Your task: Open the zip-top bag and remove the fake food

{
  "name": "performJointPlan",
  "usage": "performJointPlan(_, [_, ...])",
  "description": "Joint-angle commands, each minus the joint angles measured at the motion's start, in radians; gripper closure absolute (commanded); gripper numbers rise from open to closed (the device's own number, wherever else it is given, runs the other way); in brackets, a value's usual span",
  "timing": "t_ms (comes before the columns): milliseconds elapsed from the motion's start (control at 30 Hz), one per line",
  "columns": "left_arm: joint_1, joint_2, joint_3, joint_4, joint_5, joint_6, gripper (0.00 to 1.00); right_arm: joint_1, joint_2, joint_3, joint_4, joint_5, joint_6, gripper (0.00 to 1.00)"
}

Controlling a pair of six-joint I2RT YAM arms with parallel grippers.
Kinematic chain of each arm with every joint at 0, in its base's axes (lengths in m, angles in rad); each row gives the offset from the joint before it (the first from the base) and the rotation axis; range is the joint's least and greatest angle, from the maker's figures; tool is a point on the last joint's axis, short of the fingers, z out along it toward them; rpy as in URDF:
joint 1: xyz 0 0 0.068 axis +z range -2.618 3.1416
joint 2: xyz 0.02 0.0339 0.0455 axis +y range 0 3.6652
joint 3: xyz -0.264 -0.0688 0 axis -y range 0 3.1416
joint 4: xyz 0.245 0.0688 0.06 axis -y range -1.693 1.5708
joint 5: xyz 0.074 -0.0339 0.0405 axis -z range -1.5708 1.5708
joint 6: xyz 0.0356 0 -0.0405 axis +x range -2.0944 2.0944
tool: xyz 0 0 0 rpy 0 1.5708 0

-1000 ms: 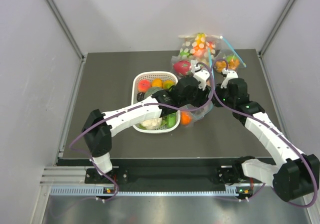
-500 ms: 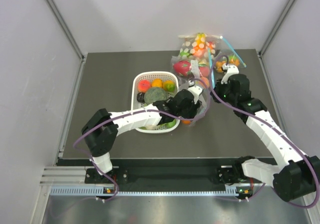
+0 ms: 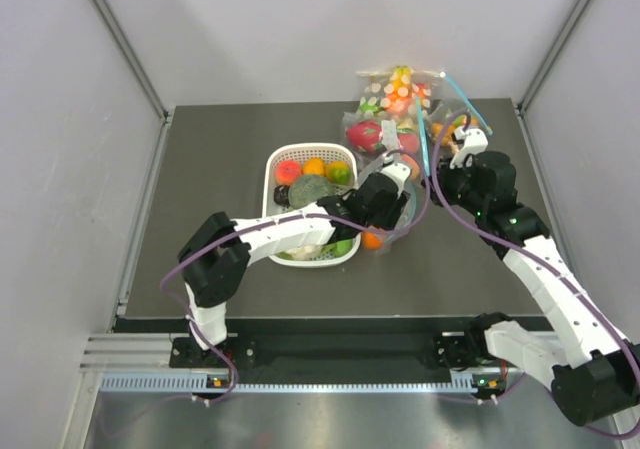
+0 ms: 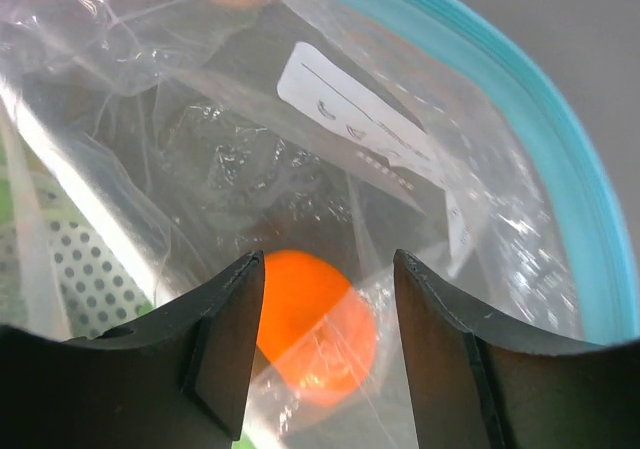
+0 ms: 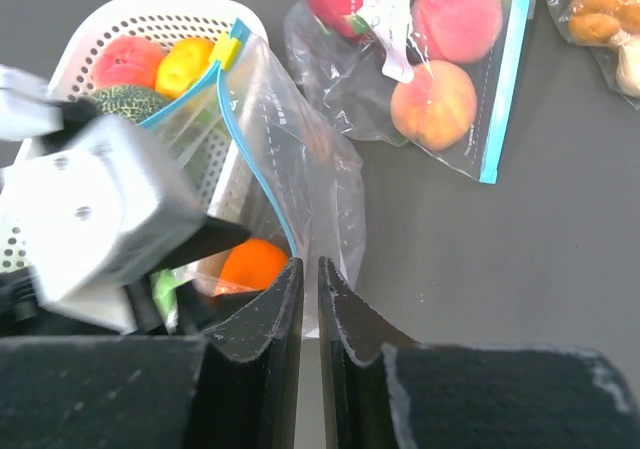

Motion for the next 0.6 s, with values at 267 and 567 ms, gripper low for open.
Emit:
performJointPlan(267, [0.006, 0.05, 0.083, -0.027, -0.086, -0.012, 0.4, 0.003, -0.003, -0.045, 0.047, -0.06, 0.012, 0.72])
performJointPlan(567, [0.007, 0.033, 0.067, -0.034, -0.1, -0.016, 0.39, 0.003, -0.007, -0.124, 0.089, -0.151, 0.041, 0.69])
